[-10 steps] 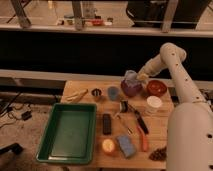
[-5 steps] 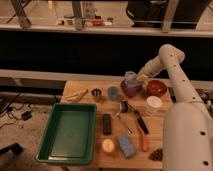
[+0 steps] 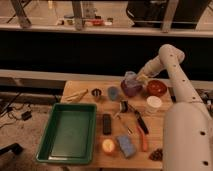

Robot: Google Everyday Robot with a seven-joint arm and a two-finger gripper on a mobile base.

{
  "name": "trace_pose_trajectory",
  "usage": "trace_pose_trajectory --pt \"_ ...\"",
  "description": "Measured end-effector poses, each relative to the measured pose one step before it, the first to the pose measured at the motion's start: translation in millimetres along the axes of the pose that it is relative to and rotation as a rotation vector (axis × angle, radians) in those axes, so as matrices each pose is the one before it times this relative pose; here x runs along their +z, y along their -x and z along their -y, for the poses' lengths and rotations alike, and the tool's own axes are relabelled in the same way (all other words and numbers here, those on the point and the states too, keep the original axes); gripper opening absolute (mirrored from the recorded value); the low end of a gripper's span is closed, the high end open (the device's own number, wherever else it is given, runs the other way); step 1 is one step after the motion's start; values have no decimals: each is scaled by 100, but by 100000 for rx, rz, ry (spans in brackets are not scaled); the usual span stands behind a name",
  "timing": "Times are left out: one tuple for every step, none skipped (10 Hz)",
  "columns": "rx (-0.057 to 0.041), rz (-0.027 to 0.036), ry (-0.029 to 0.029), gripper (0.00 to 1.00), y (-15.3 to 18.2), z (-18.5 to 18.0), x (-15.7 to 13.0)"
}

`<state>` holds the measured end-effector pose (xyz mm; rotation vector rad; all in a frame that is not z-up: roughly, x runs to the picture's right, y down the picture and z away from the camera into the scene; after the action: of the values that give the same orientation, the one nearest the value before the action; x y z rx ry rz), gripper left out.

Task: Place towel in purple bowl

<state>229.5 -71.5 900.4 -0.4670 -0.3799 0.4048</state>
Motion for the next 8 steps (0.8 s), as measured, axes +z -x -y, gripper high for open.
trace_pose_trajectory --pt "-58 23 -52 15 53 20 -25" --pt "10 -7 25 15 -13 -8 17" --pt "-40 37 42 15 45 -5 25" --pt "-31 -34 -36 15 12 12 -14" --pt "24 -2 24 15 -20 -9 14" --pt "-12 47 -15 15 26 5 -5" --pt "-12 -54 -2 15 -11 0 6" --pt "8 19 8 17 -3 -3 1"
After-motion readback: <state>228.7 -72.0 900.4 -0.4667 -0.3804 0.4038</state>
